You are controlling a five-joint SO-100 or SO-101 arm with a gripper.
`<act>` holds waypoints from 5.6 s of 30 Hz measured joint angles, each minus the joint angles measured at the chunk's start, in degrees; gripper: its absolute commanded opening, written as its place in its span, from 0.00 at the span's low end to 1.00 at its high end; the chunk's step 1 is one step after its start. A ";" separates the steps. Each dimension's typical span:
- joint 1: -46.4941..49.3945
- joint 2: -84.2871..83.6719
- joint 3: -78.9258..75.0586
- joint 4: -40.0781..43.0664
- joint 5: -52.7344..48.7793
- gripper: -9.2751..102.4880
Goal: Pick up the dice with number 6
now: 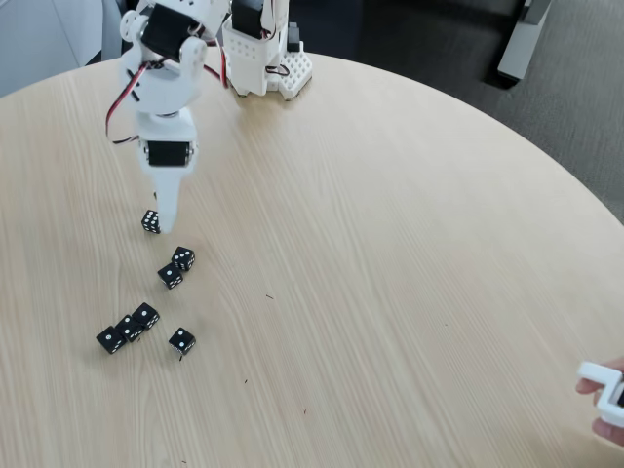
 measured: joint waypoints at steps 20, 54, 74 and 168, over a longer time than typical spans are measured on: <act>0.70 -3.43 0.00 -3.25 4.75 0.27; 0.53 -3.43 0.00 -3.25 1.41 0.27; 0.35 -3.43 0.00 -3.25 1.85 0.18; 6.06 -3.43 0.00 -3.08 -28.74 0.08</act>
